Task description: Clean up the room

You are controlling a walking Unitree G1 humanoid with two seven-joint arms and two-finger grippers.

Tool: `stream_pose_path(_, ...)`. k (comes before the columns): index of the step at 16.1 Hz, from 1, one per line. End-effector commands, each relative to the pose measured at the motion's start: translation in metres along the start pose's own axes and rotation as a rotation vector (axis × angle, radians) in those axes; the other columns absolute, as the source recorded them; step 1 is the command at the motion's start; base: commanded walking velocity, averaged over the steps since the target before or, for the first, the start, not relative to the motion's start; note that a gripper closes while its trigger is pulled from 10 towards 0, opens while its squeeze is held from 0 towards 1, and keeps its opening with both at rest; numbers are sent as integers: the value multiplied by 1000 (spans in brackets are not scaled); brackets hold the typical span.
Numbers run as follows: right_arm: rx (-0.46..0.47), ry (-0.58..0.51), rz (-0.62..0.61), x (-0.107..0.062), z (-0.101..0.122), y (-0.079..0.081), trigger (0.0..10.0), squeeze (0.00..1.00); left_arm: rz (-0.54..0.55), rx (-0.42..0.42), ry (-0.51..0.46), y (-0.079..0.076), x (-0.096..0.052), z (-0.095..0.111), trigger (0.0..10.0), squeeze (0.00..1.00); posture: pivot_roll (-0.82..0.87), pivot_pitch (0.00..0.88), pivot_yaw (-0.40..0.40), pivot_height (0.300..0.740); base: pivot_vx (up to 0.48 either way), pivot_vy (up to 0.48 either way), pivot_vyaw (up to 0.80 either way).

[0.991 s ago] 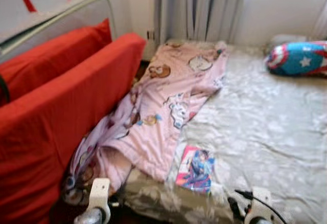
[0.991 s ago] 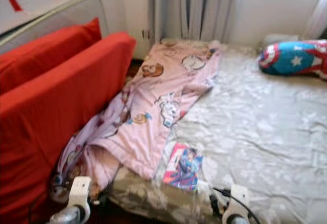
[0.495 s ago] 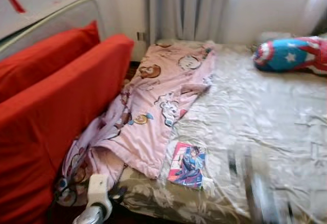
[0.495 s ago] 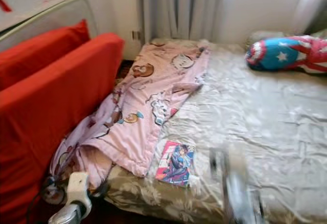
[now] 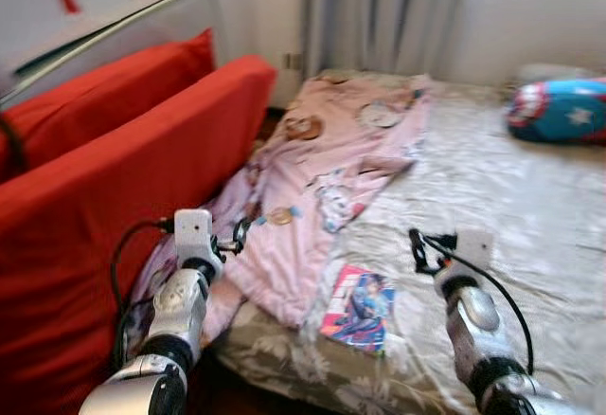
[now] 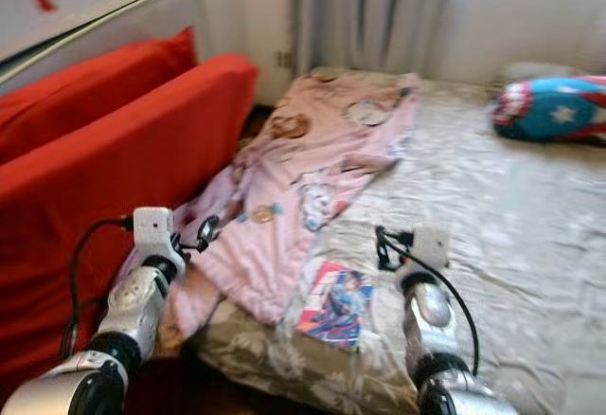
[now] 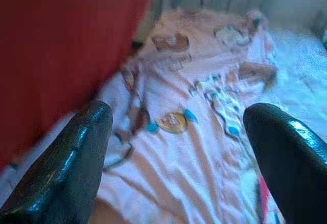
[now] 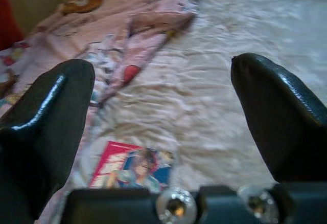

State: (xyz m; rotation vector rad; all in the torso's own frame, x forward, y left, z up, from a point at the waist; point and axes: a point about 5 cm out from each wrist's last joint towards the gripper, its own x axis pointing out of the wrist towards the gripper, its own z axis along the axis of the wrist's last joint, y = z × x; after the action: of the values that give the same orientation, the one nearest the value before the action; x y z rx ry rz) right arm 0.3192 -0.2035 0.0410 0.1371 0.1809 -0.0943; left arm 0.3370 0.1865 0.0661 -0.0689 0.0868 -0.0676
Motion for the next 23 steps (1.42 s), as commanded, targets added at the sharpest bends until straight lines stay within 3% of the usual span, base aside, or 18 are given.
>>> stream_pose_path(1,16,-3,-10,-2,-2,-1,10000,0,35,-35,66,6,-12,-20,10000,0,28,0,-20,740,0,0,0)
stream_pose_path(4,37,23,-30,-6,-10,-2,10000,0,45,-38,38,9,-12,-17,10000,0,26,0,-18,740,0,0,0)
stream_pose_path(8,-19,47,-27,-4,-10,1,10000,0,43,-40,37,8,-13,-17,10000,0,27,0,-20,740,0,0,0)
stream_pose_path(13,-28,72,-21,-5,-14,1,10000,0,32,-39,37,5,-13,-18,10000,0,27,0,-20,680,0,0,0)
stream_pose_path(20,-52,102,-22,-9,-21,2,10000,0,9,-42,53,1,-12,-20,10000,0,27,0,-20,680,0,0,0)
stream_pose_path(23,-46,111,-13,-8,-22,4,10000,0,7,-43,56,1,-12,-20,10000,0,27,0,-19,650,0,0,0)
